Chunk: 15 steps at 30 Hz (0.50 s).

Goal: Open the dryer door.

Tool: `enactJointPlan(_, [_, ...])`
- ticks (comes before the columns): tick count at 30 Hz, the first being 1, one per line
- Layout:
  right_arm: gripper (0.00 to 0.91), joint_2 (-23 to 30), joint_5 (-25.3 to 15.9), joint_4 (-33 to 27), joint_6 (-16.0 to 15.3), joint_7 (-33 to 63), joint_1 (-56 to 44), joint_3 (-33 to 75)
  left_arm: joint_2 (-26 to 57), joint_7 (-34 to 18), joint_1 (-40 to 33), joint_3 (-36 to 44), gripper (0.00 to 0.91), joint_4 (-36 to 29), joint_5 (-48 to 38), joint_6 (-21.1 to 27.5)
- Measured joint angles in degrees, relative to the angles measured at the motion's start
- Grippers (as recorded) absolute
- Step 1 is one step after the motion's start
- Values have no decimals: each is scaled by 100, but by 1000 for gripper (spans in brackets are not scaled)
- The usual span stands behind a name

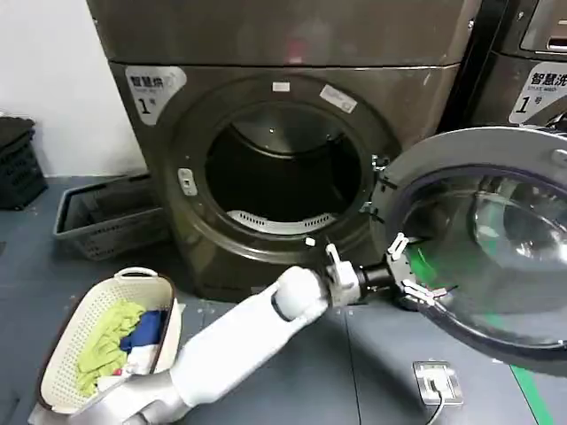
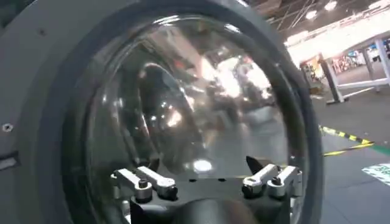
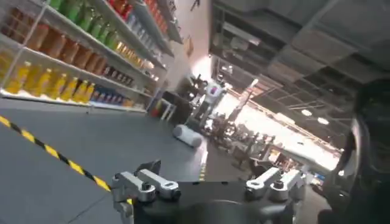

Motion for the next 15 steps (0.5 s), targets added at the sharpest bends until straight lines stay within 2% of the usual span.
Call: enactJointPlan(15, [907,0,-5,-695,-4,97,4,511,-382,-6,-387,82,907,580,-48,-38])
